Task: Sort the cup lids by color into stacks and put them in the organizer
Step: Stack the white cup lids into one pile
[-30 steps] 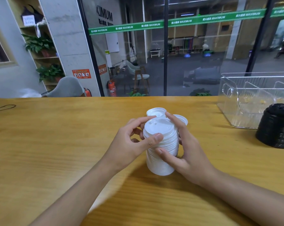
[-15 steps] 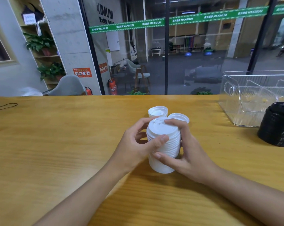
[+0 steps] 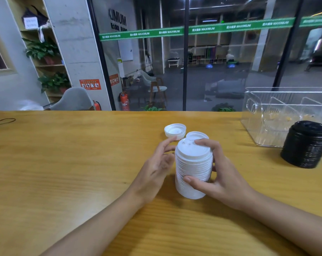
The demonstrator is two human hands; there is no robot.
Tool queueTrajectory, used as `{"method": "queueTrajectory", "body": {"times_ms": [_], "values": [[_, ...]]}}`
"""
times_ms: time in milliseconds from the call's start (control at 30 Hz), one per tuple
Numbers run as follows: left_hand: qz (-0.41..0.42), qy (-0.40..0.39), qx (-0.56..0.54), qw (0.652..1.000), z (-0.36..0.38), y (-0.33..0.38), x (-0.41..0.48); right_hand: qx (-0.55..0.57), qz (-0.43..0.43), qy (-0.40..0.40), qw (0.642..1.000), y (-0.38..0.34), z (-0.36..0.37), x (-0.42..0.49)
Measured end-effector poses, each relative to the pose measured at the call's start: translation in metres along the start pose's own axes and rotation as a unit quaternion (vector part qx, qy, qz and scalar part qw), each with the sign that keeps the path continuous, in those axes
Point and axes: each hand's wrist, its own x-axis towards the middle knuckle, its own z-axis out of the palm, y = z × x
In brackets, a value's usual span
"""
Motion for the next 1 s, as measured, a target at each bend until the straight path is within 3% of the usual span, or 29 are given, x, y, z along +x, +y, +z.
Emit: {"method": "queueTrajectory", "body": {"times_ms": [133, 300, 467, 800, 1000], "values": [[-0.003, 0.052, 0.041, 0.998, 0.001, -0.013, 0.009, -0.011, 0.026, 0.010, 1.000, 0.001, -0.018, -0.013], [0.049, 0.000, 0.280, 0.959, 0.011, -0.030, 0.027, -0.021, 0.039, 0.013, 0.999, 0.000, -0.036, -0.026], [0.074, -0.027, 0.370, 0.926, 0.029, -0.041, 0.059, -0.030, 0.032, 0.019, 0.999, 0.001, -0.052, -0.034], [-0.014, -0.015, 0.381, 0.925, 0.042, -0.066, 0.120, -0.021, 0.025, 0.023, 0.999, 0.017, -0.059, -0.032], [0.014, 0.068, 0.363, 0.929, 0.046, -0.049, 0.106, -0.023, 0.030, 0.023, 0.999, 0.018, -0.060, -0.034]]}}
